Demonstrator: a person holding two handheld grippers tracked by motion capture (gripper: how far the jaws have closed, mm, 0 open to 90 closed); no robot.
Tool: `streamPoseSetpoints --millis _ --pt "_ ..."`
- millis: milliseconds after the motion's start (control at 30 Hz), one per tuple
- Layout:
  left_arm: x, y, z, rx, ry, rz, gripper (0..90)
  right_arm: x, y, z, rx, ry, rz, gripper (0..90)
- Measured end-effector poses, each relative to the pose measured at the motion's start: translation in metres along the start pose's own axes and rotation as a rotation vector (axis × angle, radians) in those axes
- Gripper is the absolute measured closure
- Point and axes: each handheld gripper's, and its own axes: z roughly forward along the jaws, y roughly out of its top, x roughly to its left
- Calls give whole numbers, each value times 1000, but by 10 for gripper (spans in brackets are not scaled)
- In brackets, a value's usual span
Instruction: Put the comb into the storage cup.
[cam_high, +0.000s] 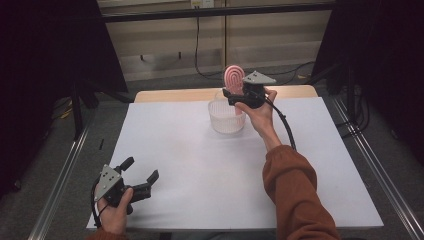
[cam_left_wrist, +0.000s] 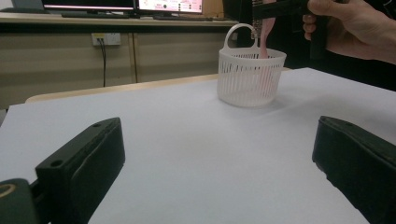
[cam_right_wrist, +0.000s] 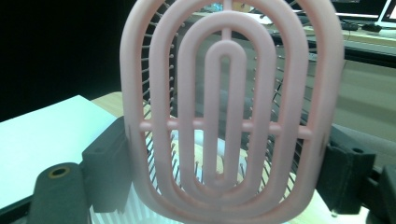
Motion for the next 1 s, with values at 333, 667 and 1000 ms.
streamPoseSetpoints --millis 333,667,1000 --pt "0 0 0 -5 -3 -1 27 1 -8 -1 6 12 8 190" --pt "0 0 0 -4 -3 -6 26 4 -10 0 8 22 -1 189" --pt "1 0 0 -3 -4 -7 26 6 -11 2 1 33 22 183"
